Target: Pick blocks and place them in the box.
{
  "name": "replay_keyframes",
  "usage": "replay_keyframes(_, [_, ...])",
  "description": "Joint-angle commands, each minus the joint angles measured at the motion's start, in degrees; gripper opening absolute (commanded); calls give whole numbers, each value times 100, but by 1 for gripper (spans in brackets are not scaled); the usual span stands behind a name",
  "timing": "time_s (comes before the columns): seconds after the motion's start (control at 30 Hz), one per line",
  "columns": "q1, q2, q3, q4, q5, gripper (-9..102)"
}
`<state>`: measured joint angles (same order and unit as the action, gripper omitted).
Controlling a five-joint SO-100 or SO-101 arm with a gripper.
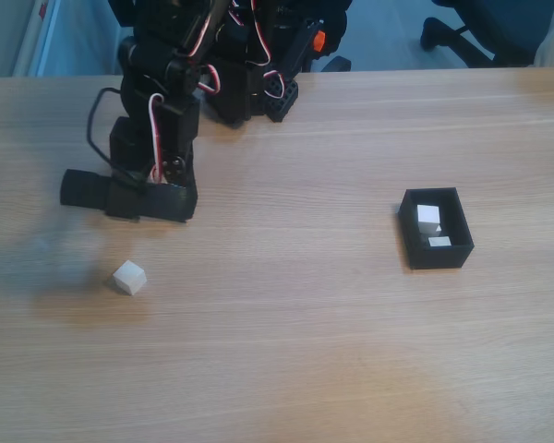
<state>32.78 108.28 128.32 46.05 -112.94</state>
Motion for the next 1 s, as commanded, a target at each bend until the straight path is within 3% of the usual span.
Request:
replay_keyframes(0.0, [105, -44, -62, -88, -105, 22])
replay_keyframes(0.63, [0, -79, 272, -308, 220, 16])
replay_keyframes(0.97, [0, -123, 562, -589, 211, 2])
